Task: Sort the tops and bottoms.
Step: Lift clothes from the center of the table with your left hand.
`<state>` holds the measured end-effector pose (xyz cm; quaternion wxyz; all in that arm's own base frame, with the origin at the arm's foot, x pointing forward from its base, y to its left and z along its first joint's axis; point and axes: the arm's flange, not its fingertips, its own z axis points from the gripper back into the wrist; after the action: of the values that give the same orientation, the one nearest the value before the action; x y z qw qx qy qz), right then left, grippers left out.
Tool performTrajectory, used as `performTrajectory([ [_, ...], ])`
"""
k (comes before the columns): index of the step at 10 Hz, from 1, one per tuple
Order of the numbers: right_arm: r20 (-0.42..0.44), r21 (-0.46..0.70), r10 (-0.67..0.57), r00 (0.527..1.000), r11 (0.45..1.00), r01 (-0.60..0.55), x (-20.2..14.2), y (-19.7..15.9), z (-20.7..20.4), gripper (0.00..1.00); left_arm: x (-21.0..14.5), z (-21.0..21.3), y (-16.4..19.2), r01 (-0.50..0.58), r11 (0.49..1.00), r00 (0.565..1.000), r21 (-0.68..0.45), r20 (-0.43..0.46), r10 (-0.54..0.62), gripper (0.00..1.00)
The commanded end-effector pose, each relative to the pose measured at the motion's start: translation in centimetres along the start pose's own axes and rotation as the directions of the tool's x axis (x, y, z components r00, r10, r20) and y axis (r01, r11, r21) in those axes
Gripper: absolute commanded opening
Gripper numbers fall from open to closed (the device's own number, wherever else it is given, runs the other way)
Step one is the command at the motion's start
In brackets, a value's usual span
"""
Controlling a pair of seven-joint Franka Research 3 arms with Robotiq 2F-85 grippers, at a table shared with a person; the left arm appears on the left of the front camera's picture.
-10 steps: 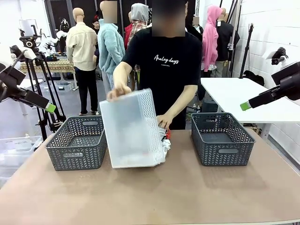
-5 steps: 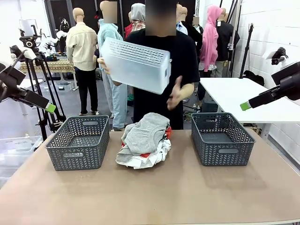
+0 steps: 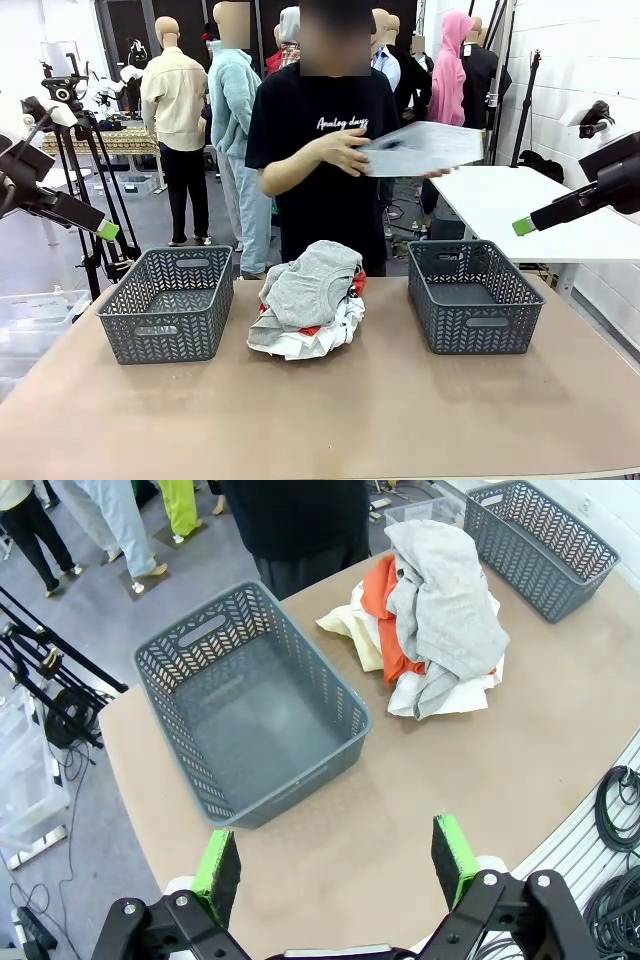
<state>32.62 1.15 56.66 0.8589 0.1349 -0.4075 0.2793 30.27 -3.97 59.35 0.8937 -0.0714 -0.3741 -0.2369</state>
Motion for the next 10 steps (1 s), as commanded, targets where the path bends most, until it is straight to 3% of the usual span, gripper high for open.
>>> performTrajectory([
  [1,-0.002,0.011,0.005,1.0,1.0,-0.005,-0.05,0.09,0.0,1.0,-0.03,0.07,0.08,-0.002,1.0,1.0,-0.003,0.005,0.002,1.0],
  [10,-0.002,0.011,0.005,1.0,1.0,-0.005,-0.05,0.09,0.0,1.0,-0.03,0.07,0.08,-0.002,1.0,1.0,-0.003,0.005,0.002,1.0],
])
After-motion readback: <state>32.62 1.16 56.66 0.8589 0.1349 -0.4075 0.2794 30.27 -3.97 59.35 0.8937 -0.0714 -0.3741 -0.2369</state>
